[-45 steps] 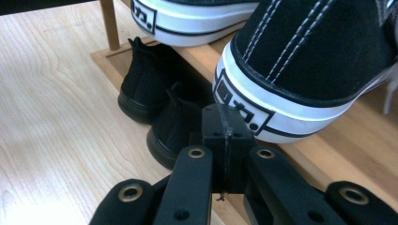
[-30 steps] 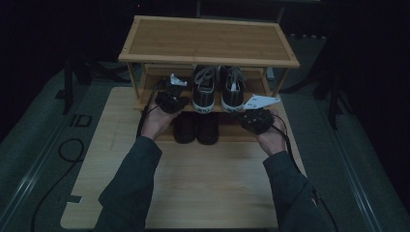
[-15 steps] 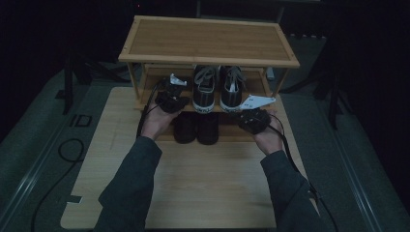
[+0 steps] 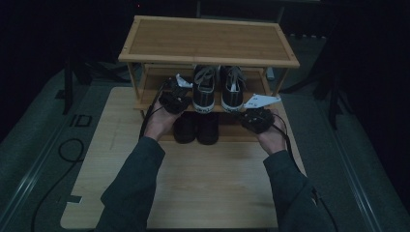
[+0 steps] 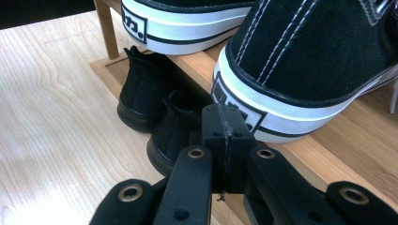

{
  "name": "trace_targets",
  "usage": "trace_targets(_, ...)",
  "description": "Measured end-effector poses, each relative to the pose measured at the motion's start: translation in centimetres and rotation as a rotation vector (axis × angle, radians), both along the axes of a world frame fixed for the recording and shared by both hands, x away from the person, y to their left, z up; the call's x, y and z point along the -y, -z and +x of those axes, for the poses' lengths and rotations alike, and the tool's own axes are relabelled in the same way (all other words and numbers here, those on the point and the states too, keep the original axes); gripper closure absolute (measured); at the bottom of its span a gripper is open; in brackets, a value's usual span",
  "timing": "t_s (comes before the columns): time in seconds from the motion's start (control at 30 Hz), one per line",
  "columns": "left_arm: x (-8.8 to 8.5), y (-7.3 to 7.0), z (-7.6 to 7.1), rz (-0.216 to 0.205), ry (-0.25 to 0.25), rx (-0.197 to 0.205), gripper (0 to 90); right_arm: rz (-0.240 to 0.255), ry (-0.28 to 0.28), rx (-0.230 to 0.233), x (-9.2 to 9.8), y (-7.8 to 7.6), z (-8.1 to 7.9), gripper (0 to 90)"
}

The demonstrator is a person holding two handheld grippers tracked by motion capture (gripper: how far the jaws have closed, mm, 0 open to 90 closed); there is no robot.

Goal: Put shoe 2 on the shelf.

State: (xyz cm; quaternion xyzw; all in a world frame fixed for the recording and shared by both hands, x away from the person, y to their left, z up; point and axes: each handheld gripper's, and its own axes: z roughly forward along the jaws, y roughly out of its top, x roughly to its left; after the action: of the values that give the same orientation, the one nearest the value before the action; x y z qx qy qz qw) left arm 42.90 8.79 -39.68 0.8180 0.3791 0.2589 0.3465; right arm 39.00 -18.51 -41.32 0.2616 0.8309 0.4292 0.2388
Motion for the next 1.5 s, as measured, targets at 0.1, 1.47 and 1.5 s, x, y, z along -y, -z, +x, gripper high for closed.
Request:
trace_targets(0.1,0.1,-0.2,0.0,0.011,0.004,-0.003,90.0,-0.002,-0.006,-0.002,0.0,0.0,0.1,90.0)
trace_targets(1.47,-0.7,-0.5,-1.1,-0.041,0.011,0.005,84.5,-0.058,-0.06,-0.027,-0.9,1.0,-1.1,90.0)
trace_targets(1.5,-0.8,-0.6,-1.2,-0.026,0.019,0.006,84.3,-0.061,-0.06,-0.028,-0.9,1.1,-1.1,90.0)
